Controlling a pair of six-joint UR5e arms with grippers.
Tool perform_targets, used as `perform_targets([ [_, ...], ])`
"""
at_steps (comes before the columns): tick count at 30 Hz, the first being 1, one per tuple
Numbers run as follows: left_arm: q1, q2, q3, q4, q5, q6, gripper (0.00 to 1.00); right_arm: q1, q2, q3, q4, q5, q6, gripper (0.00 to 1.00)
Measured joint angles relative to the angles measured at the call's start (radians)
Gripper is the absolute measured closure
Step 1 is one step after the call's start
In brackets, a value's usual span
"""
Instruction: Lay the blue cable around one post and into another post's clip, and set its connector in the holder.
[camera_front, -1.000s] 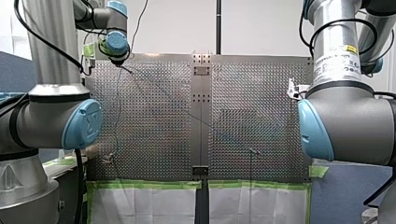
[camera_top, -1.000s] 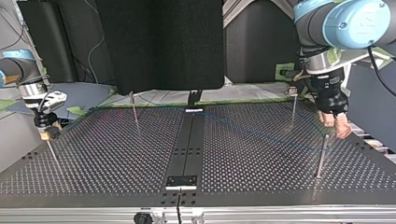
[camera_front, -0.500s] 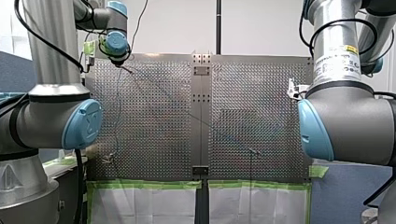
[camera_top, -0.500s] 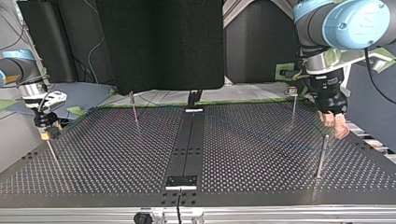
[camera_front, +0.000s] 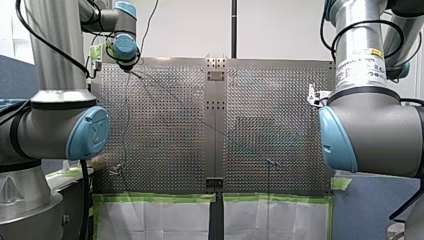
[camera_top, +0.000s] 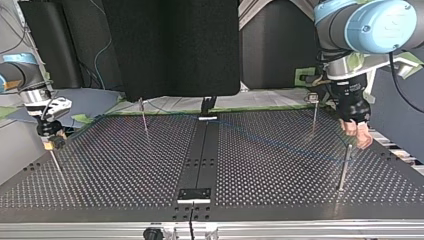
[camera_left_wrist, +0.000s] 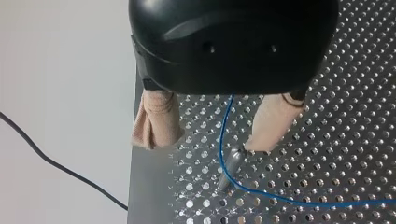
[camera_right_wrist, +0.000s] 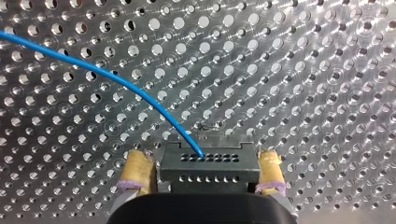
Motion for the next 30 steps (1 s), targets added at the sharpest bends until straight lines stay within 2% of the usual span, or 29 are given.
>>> perform_targets([
  [6,-0.011,0.001,-0.009,-0.001,0.004,-0.006,0.00,0.000,0.000,0.000,0.000,0.000,0.000,0.05],
  [14,-0.047,0.009,-0.071,0.029,0.062,-0.018,0.00,0.001,0.000,0.000,0.002,0.000,0.000,0.05],
  [22,-0.108,-0.002,-0.140,0.087,0.126,-0.079,0.00,0.001,0.000,0.000,0.003,0.000,-0.004,0.05],
  [26,-0.142,-0.007,-0.174,0.122,0.133,-0.113,0.00,0.001,-0.001,0.000,0.004,0.000,-0.006,0.05],
  [30,-0.172,-0.025,-0.205,0.152,0.121,-0.144,0.00,0.002,-0.001,0.000,0.005,0.000,-0.006,0.05],
])
